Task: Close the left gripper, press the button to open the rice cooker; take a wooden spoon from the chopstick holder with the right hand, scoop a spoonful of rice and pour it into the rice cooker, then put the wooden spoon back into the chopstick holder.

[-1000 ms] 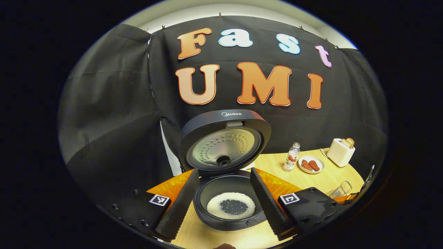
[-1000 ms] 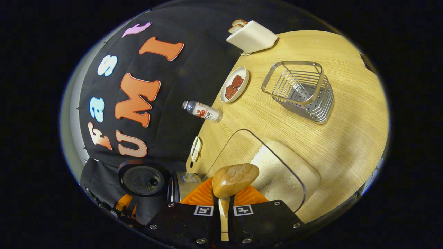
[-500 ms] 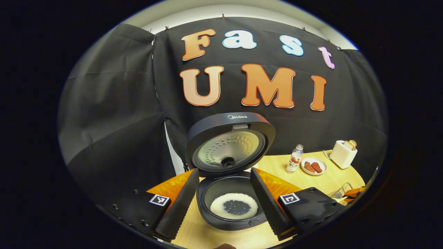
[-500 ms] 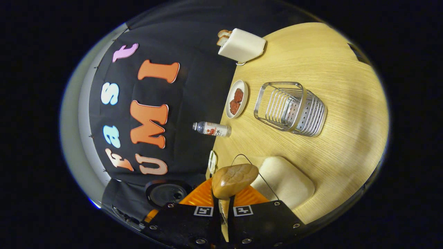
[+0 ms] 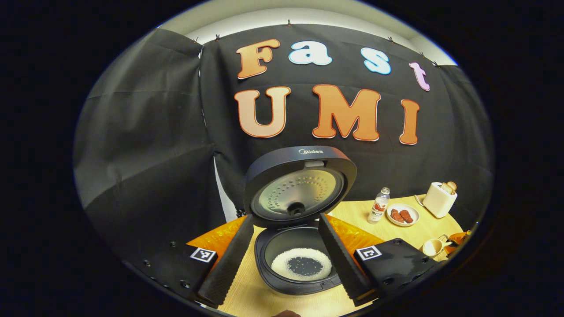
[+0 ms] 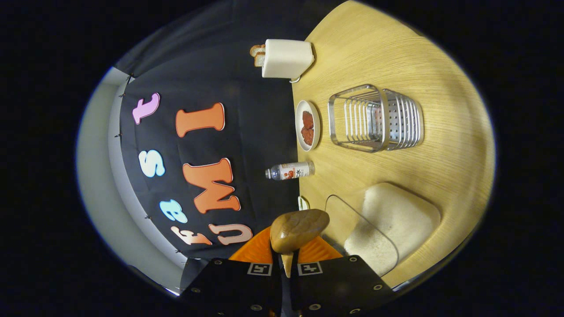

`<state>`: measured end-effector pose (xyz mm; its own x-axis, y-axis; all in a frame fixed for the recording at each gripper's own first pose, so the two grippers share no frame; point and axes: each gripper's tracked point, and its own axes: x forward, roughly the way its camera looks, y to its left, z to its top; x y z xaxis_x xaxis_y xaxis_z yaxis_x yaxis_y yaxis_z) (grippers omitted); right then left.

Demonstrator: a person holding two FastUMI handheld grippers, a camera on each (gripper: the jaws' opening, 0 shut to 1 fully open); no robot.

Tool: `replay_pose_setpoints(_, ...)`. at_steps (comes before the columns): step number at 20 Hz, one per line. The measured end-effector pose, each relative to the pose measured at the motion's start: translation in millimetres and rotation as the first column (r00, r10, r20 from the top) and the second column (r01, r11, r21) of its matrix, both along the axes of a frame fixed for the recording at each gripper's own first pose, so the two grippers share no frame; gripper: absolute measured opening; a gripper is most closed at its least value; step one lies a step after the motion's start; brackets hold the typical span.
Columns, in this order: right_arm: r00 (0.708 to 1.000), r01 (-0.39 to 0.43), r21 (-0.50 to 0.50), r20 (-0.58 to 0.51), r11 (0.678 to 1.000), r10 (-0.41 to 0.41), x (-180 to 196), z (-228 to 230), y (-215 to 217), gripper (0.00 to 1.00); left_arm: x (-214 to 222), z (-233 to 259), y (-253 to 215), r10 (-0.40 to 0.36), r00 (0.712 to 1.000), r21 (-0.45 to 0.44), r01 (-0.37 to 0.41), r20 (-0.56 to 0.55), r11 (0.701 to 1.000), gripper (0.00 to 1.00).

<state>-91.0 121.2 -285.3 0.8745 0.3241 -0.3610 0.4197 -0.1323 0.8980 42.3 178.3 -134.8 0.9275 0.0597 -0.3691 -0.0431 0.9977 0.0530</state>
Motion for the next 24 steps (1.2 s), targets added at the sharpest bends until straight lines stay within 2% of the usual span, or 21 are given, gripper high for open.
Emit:
replay_pose_setpoints(4,0.997,-0.065,0.036,0.048,0.997,0.063,28.9,29.4,35.2,0.07,-2.7,1.2,24.5,0.043,0.999,-0.027,-0.042,0.032,0.999,1.00)
replay_pose_setpoints(5,0.995,-0.086,0.042,0.060,0.995,0.084,39.2,37.3,48.1,0.07,-4.5,5.3,31.4,0.056,0.997,-0.028,-0.054,0.048,0.998,0.96)
replay_pose_setpoints(6,0.992,-0.109,0.045,0.074,0.993,0.105,46.3,44.4,59.2,0.07,-9.0,14.8,31.0,0.062,0.996,-0.026,-0.060,0.064,0.998,1.00)
replay_pose_setpoints(7,0.988,-0.133,0.049,0.084,0.990,0.128,53.5,50.9,71.6,0.07,-11.5,18.4,37.6,0.071,0.994,-0.018,-0.069,0.081,0.997,0.97)
replay_pose_setpoints(15,0.944,-0.318,0.032,0.109,0.948,0.313,102.5,70.0,168.2,0.07,-36.3,26.5,85.5,0.141,0.982,0.040,-0.147,0.130,0.988,1.00)
replay_pose_setpoints(20,0.925,-0.375,-0.060,0.045,0.925,0.378,121.9,61.4,209.7,0.07,-48.2,12.9,118.3,0.220,0.971,0.029,-0.224,0.098,0.974,1.00)
replay_pose_setpoints(21,0.919,-0.386,-0.081,0.045,0.919,0.391,127.7,63.0,216.7,0.07,-48.8,12.1,123.8,0.233,0.968,0.028,-0.236,0.097,0.971,0.97)
replay_pose_setpoints(24,0.895,-0.428,-0.215,0.033,0.878,0.444,138.3,63.3,233.5,0.07,-55.2,14.6,137.3,0.269,0.957,0.031,-0.274,0.105,0.961,1.00)
